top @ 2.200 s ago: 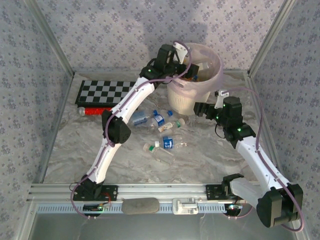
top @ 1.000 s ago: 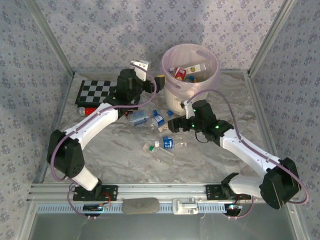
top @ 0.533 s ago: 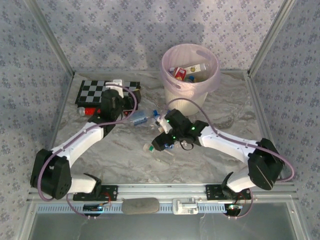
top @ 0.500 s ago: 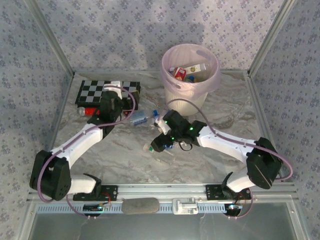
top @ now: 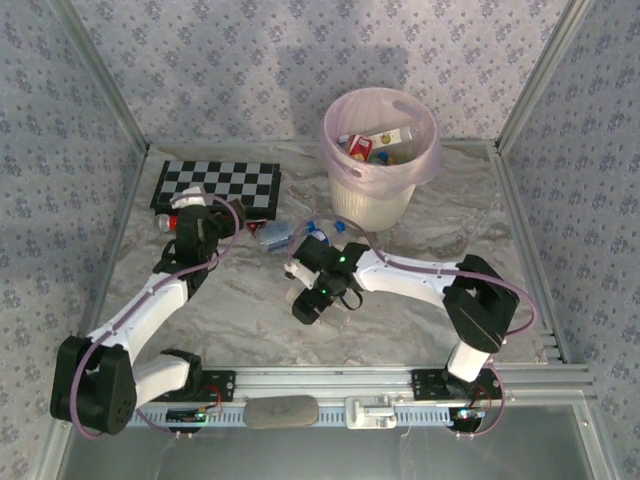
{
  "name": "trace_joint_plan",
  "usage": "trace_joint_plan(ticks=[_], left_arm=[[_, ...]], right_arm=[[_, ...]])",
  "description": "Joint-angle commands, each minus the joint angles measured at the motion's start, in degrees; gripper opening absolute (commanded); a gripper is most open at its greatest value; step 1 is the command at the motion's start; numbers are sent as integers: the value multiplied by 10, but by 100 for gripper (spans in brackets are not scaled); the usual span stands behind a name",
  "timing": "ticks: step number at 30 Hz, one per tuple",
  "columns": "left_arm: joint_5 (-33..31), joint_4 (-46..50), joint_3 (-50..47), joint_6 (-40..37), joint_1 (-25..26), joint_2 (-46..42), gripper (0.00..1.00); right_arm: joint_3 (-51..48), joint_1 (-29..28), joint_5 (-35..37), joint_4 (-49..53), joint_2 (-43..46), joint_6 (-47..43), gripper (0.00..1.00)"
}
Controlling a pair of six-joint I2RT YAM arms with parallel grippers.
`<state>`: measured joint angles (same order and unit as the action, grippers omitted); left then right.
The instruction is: Put the plastic bottles in the bin
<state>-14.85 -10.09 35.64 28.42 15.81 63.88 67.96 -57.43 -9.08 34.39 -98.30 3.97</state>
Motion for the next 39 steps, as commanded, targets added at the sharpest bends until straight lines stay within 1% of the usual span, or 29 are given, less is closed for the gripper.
trace_joint_plan(ticks=[1, 11, 15, 20, 23, 30, 33, 36, 39], left_arm=[[-16, -16, -14, 19, -3, -23, 100], [-5, -18, -21, 31, -5, -27, 100], [-4, -19, -20, 34, -4, -29, 100], [-1, -14, -17, 33, -4, -34, 100], [-3, -11, -17, 33, -4, -39, 100], [-4, -3, -22, 35, -4, -50, 100], [-5, -1, -24, 36, -4, -53, 100], [-6, 0, -27, 37, -4, -56, 100], [-8, 2, -27, 36, -4, -59, 100]], right_arm=[[34, -10, 38, 55, -27, -20, 83], [58, -53, 141, 91, -78, -32, 80], [59, -60, 153, 87, -80, -34, 79], [54, -61, 162, 77, -86, -34, 73], [53, -61, 169, 72, -89, -34, 67], [48, -61, 165, 60, -88, -33, 55], [49, -59, 151, 54, -80, -32, 50], [54, -51, 119, 46, -62, -30, 48], [66, -35, 70, 40, -36, -26, 46]])
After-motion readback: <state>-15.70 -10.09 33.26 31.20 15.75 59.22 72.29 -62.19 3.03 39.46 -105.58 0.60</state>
